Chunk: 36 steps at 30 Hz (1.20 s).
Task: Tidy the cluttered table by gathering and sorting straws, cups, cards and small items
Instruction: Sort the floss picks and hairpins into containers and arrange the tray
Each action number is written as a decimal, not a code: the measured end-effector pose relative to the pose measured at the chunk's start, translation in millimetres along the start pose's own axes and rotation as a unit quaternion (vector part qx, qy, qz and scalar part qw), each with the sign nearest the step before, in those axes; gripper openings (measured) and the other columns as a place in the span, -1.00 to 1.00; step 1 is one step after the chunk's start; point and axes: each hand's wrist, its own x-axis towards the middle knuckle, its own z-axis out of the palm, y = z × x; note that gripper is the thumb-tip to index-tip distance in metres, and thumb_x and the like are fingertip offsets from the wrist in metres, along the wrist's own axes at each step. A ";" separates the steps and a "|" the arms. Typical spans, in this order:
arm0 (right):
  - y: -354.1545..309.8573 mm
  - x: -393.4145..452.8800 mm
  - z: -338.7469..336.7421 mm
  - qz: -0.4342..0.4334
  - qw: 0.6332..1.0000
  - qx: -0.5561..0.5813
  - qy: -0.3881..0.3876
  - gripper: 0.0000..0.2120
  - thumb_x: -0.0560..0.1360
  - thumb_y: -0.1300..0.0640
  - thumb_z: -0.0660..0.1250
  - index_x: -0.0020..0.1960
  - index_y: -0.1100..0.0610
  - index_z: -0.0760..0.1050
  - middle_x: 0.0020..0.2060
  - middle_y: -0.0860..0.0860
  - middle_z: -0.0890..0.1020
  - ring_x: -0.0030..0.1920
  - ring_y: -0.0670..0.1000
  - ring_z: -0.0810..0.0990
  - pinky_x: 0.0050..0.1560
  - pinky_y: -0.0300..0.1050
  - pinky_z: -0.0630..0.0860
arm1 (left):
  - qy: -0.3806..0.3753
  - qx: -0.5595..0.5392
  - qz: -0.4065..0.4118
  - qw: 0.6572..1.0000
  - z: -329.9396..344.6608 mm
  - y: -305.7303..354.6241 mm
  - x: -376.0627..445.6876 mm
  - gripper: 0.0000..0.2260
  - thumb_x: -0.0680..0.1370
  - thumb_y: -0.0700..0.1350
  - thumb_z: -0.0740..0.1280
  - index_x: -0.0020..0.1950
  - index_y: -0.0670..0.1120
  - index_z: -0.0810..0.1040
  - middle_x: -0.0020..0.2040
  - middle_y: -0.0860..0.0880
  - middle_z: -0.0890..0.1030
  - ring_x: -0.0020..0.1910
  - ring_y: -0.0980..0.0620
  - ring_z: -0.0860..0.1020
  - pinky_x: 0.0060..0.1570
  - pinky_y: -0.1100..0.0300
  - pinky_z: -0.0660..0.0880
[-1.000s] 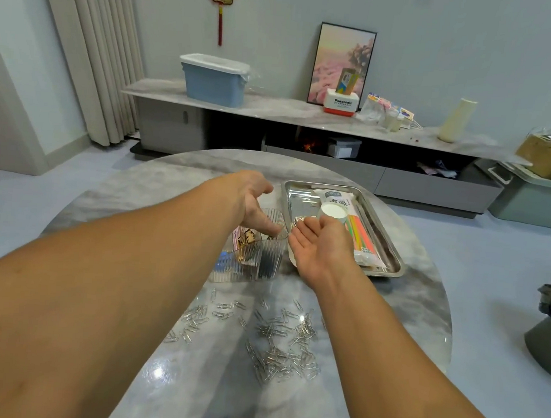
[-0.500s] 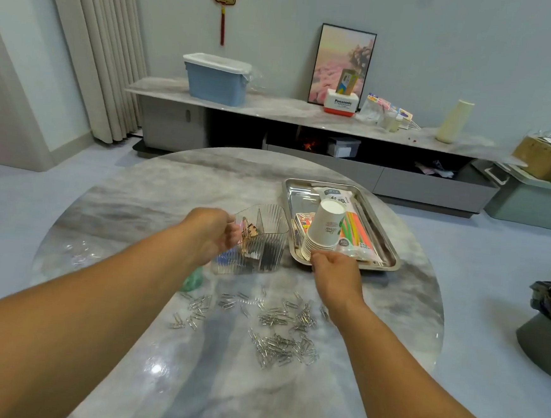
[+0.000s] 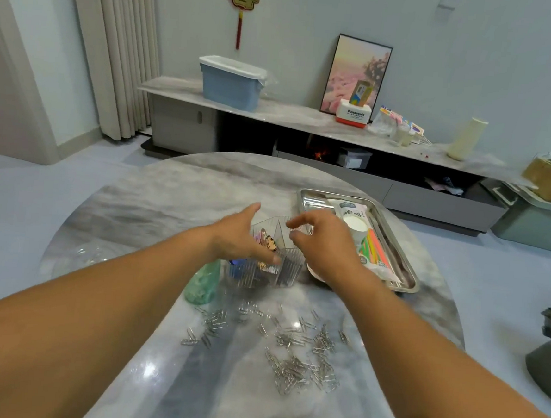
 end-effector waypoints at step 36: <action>-49.6 107.3 50.5 -0.268 0.730 -0.546 -0.312 -0.80 0.54 -0.02 0.40 0.03 0.11 0.61 -0.31 -0.06 0.50 -0.30 -0.01 0.53 -0.29 -0.12 0.46 | 0.014 0.047 0.064 0.997 2.1 -52.6 31.8 0.19 0.11 0.10 0.73 0.53 0.25 0.03 0.49 0.17 0.39 0.44 -0.03 0.41 0.34 -0.10 0.44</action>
